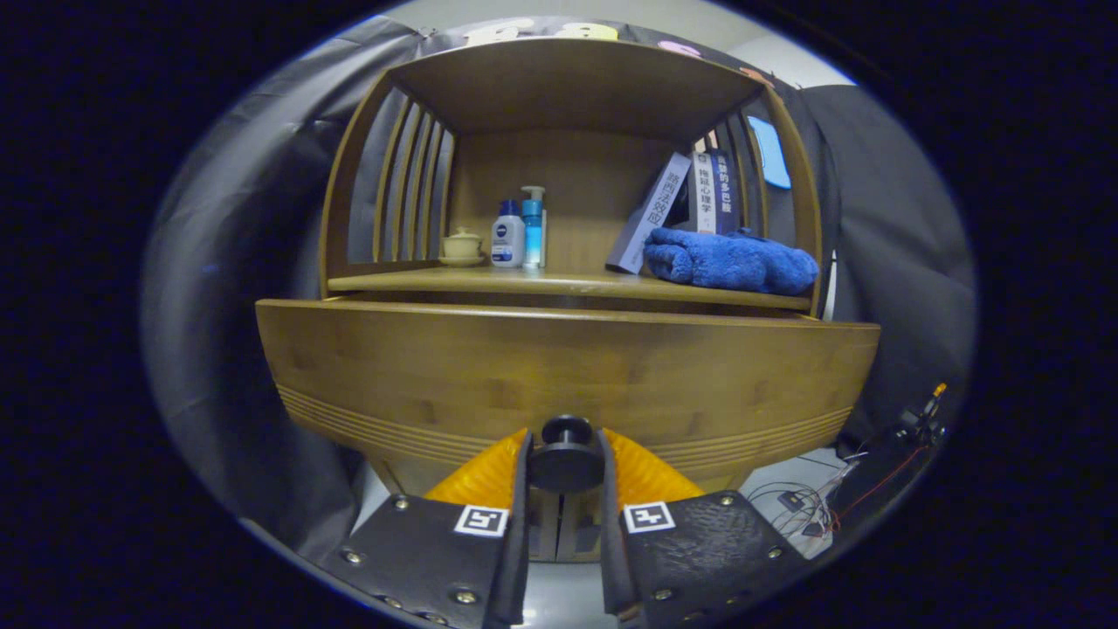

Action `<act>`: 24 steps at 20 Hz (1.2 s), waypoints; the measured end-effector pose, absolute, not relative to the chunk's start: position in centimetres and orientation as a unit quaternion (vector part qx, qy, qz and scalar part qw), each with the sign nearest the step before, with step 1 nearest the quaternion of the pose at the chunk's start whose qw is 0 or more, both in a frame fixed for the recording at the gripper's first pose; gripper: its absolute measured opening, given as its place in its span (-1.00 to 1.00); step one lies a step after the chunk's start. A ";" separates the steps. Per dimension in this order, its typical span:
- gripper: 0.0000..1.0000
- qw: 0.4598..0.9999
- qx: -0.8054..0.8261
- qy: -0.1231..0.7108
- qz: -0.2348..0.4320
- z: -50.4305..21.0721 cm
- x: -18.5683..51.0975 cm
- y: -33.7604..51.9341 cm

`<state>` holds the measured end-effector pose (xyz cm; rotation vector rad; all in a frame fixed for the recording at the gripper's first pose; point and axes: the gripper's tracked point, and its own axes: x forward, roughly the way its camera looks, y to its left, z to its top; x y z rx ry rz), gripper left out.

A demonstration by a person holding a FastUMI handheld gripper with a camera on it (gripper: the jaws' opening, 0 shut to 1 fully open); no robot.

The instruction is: Pull open the drawer, take out the items inside it, and place them on the countertop above the cabinet.

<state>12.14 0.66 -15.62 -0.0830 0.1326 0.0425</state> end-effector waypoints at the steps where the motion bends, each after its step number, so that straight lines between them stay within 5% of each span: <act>1: -0.32 0.997 -0.038 0.066 0.024 -15.6 11.2 0.6; 17: -0.47 0.996 -0.027 0.076 0.025 -17.0 2.2 -0.1; 24: 0.55 0.996 0.003 0.086 -0.025 -12.6 1.3 -2.8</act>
